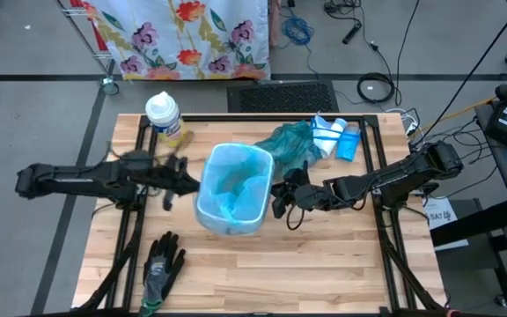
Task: Place trash/remove bag and relplace
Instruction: Insert the light blue trash bag into the white trash bin
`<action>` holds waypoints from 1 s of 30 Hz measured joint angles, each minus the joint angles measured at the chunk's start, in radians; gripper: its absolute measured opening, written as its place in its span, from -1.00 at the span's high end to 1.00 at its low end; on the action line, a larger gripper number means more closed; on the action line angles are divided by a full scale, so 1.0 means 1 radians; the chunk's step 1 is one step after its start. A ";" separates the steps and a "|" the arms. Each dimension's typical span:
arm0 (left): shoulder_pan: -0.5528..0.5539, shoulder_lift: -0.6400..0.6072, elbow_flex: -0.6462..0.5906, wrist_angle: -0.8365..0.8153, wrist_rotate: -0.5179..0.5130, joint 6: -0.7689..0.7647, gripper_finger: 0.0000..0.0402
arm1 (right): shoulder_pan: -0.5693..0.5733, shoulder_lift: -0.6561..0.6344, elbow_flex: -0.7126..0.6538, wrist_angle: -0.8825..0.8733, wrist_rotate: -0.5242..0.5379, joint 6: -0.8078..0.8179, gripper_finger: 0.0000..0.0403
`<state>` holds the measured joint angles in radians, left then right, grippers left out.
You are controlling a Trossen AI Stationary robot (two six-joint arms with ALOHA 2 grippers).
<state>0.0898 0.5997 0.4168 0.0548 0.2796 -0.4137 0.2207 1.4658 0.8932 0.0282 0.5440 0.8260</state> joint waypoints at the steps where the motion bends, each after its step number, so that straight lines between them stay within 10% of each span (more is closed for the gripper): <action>1: -0.010 0.031 0.000 0.004 0.001 0.000 1.00 | -0.001 0.000 0.000 -0.002 0.001 -0.001 1.00; 17: -0.046 0.422 0.000 0.007 0.003 0.029 1.00 | -0.005 0.001 0.000 -0.210 -0.001 0.077 1.00; 30: -0.021 0.110 0.000 0.008 0.003 0.007 1.00 | 0.019 -0.273 0.000 -0.241 -0.051 -0.044 1.00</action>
<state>0.0686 0.7093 0.4171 0.0629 0.2831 -0.4065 0.2395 1.1927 0.8932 -0.2128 0.4933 0.7822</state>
